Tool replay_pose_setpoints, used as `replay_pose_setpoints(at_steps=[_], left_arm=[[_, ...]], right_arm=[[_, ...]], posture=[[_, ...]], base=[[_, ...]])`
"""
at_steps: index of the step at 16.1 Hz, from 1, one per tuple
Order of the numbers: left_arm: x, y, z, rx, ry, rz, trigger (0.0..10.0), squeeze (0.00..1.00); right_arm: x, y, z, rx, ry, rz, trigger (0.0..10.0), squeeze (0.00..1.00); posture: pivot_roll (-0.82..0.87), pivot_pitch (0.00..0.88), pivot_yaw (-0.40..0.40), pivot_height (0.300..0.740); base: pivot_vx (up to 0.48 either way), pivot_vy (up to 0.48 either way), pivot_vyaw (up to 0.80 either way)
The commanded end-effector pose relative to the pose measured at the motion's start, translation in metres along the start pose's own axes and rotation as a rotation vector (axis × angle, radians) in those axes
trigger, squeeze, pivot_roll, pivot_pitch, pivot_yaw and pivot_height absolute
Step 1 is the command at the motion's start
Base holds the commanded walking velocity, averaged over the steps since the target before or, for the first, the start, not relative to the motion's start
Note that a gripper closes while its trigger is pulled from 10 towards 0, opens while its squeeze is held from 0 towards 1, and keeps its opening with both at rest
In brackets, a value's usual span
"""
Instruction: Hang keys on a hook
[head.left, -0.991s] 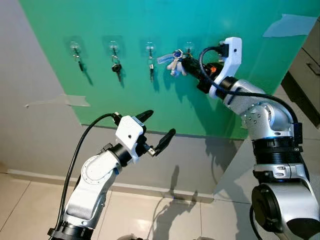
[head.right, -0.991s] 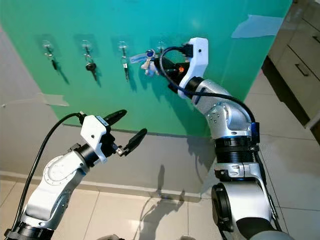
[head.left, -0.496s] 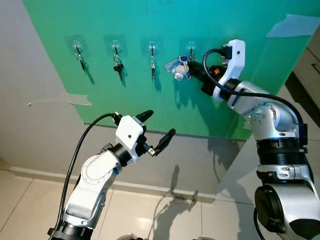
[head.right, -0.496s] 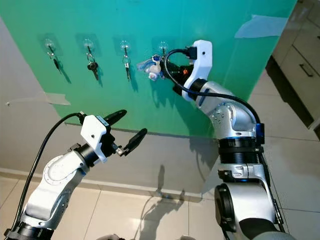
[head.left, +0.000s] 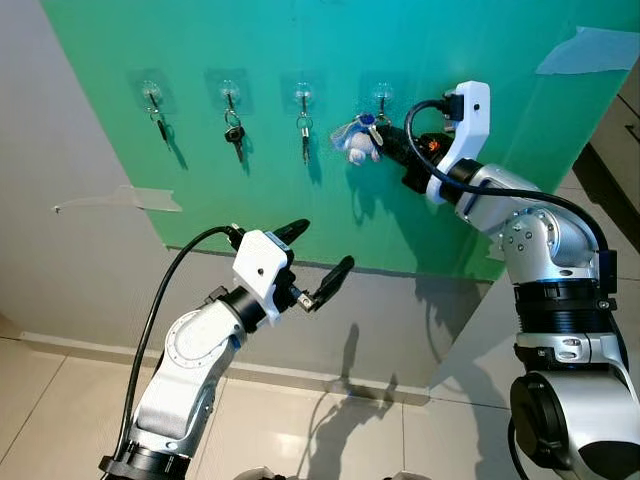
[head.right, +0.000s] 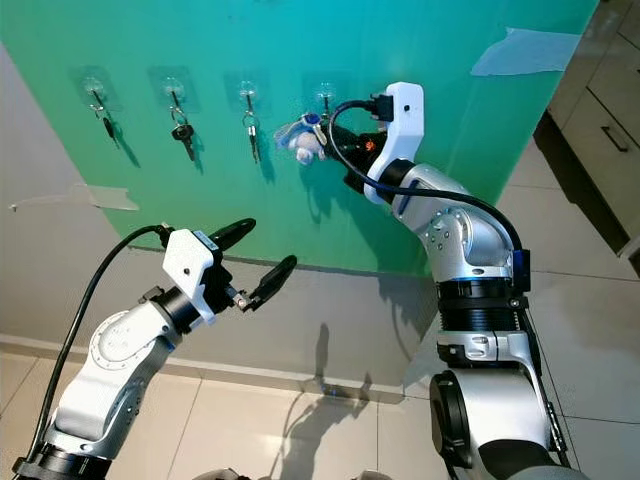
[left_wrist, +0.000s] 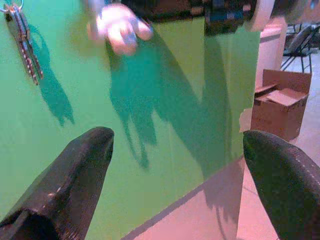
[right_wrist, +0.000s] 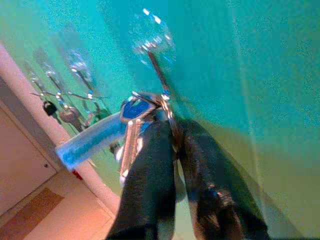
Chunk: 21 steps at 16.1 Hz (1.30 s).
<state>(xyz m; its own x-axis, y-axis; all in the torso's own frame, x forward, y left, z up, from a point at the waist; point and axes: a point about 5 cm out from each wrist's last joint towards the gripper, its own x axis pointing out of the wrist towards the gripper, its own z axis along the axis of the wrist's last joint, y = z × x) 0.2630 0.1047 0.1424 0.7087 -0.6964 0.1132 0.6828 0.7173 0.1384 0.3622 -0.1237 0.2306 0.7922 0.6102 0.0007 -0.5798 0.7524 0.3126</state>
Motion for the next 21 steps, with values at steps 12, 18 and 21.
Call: replay_pose_setpoints(at_steps=[12,18,21], left_arm=[[0.004,-0.002,0.007,0.004,-0.025,-0.04,10.0,0.0],[0.0,0.004,0.012,0.015,-0.063,0.096,10.0,0.0],[-0.001,0.01,0.011,0.044,-0.045,0.158,10.0,0.0]], right_arm=[[-0.012,0.002,-0.008,0.038,-0.019,0.0,10.0,1.0],[-0.059,0.013,-0.014,-0.022,-0.127,0.057,10.0,1.0],[-0.085,0.019,-0.024,-0.081,-0.153,0.013,10.0,0.0]], posture=[[-0.09,0.041,0.062,0.74],[-0.1,0.028,0.063,0.74],[-0.12,0.016,0.077,0.74]], base=[[0.0,0.0,0.0],[0.0,0.0,0.0],[0.0,0.0,0.0]])
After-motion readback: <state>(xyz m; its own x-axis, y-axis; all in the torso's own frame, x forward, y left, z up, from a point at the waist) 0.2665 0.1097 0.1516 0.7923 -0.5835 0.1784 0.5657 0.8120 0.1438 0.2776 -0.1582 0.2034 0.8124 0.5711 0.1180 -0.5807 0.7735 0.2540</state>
